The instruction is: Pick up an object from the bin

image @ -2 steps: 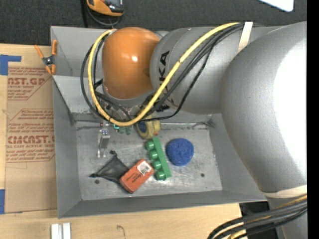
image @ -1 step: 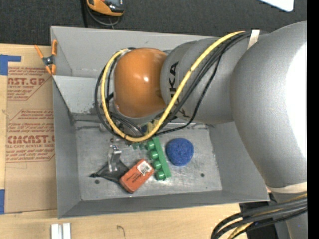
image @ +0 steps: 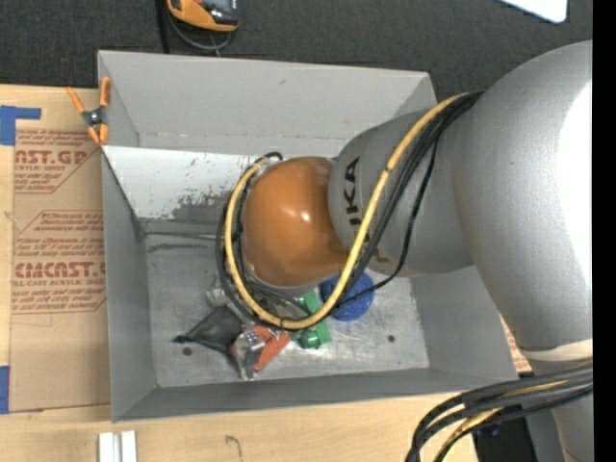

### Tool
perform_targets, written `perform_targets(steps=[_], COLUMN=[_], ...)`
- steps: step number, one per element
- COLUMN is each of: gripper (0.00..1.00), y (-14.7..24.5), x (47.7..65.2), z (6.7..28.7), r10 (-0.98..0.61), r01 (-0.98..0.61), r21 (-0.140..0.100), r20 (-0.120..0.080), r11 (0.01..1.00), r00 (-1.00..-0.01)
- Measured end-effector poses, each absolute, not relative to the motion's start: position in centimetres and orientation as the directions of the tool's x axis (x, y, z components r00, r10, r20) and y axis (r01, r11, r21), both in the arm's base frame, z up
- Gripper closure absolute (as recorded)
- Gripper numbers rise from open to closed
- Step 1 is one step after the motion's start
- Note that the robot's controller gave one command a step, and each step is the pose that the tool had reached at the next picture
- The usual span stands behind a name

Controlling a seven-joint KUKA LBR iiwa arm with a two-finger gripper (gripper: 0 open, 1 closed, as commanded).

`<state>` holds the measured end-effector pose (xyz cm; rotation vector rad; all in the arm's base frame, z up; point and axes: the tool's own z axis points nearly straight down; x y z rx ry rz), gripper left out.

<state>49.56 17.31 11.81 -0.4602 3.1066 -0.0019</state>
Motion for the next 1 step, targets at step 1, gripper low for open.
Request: perform_targets(steps=[1], gripper=[1.0], y=[19.35], x=[49.02], z=[7.22], r10=[-0.305], r01=[-0.305], r21=[0.003], r20=[-0.004], r11=[0.952], r00=[-0.952])
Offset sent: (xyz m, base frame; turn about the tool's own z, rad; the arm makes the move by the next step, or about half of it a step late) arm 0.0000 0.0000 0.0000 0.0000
